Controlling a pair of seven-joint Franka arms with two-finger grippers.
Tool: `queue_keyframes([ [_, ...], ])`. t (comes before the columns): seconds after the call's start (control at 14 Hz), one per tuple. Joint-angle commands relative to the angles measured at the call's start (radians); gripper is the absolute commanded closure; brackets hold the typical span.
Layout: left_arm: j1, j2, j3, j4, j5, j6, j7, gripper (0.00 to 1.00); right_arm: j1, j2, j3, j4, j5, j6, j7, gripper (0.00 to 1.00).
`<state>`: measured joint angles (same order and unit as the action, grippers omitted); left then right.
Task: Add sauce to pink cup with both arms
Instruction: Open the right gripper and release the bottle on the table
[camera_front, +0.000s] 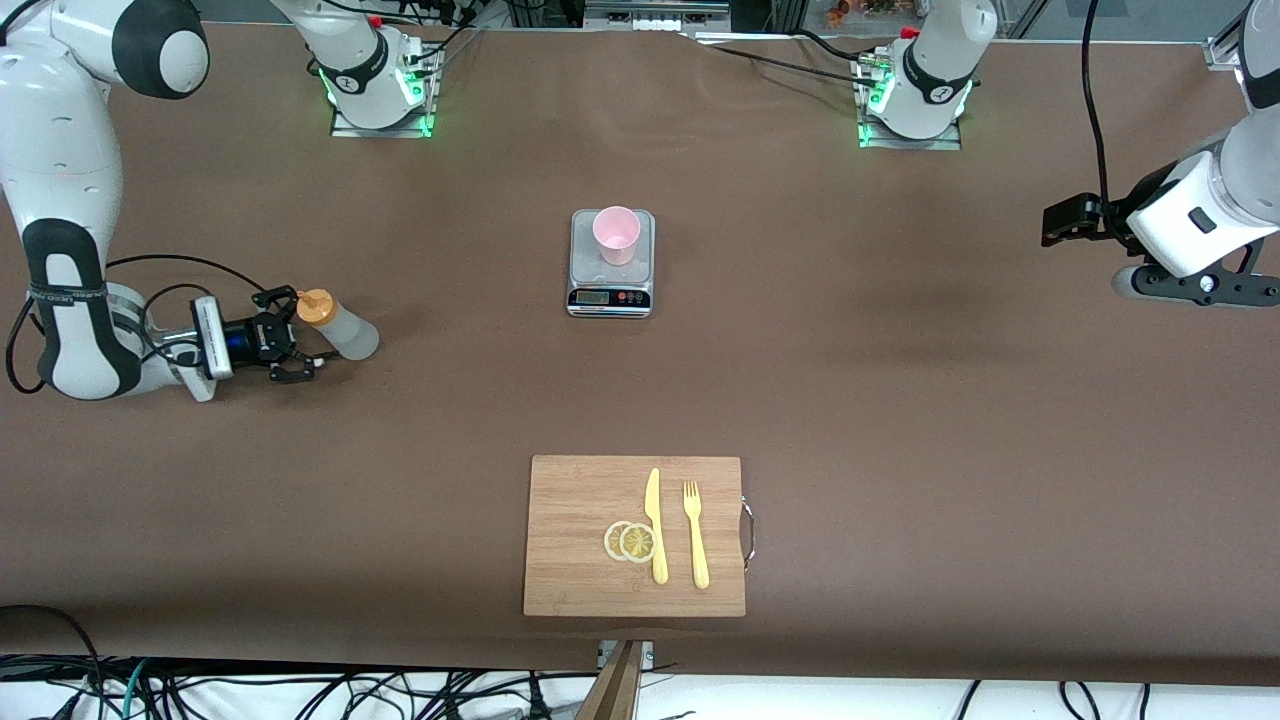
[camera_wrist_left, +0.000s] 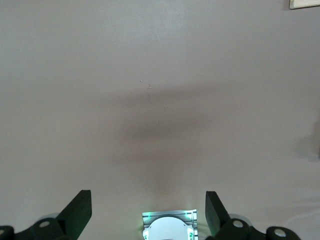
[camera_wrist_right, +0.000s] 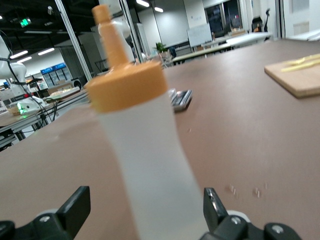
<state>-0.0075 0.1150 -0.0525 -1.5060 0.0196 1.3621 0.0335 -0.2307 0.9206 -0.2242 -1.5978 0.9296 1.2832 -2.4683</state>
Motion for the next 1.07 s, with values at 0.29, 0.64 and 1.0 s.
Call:
queue_keyframes([
  [0.29, 0.004, 0.017, -0.001, 0.035, 0.010, -0.012, 0.031, 0.00, 0.057, -0.201, -0.067, 0.019, -0.205, 0.097, 0.239, 0.00],
  [0.64, 0.001, 0.017, -0.001, 0.035, 0.010, -0.012, 0.029, 0.00, 0.132, -0.386, -0.031, 0.015, -0.400, 0.156, 0.654, 0.00],
  [1.0, 0.003, 0.018, -0.001, 0.036, 0.008, -0.011, 0.029, 0.00, 0.165, -0.626, 0.150, -0.033, -0.737, 0.240, 1.157, 0.00],
])
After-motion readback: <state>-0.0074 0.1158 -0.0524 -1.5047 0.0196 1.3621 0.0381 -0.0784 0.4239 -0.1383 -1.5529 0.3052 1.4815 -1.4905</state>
